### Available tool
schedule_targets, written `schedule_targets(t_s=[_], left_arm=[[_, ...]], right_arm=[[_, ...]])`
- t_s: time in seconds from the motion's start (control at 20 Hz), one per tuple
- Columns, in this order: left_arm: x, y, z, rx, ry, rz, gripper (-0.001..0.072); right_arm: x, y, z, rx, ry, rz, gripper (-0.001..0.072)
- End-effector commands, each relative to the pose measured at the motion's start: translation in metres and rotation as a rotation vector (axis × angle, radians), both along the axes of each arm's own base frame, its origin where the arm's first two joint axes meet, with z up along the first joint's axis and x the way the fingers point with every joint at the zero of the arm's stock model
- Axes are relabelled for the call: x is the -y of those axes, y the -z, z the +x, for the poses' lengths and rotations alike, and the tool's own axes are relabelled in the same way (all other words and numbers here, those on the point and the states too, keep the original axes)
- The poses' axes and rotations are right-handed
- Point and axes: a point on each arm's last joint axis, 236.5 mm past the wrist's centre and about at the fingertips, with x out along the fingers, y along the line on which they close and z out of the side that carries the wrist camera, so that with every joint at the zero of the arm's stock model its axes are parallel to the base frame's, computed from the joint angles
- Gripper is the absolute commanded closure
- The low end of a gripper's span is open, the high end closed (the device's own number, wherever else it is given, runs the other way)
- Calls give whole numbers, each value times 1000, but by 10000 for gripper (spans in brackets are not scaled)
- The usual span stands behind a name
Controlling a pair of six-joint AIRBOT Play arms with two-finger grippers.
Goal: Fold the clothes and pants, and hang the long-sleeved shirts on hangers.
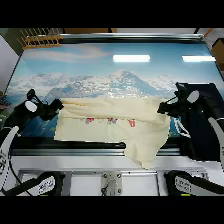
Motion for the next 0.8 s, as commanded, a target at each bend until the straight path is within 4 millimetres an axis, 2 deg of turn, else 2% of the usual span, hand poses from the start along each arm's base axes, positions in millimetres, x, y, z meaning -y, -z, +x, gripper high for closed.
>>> schedule_targets(t_s=[0.0,0.1,0.2,0.3,0.4,0.5,0.6,0.75], left_arm=[[-13,-41,-25,20,26,19,181],[-25,-40,-66,-61,40,58,181],[-28,-23,-105,-125,11,51,181],[-25,1,-139,-181,-69,5,181],[-21,21,-165,-227,-143,-31,181],[-13,34,-180,-243,-169,-61,181],[-8,42,-187,-240,-188,-74,182],[-1,48,-177,-193,-240,-128,181]], right_arm=[[21,-52,-6,87,3,-46,144],[35,-86,-19,148,37,-63,144],[40,-112,-24,222,54,-81,144],[38,-128,-26,270,54,-87,144],[35,-131,-26,279,55,-74,144],[34,-130,-26,277,55,-70,144],[33,-131,-26,279,56,-63,144],[33,-131,-26,279,56,-63,144]])
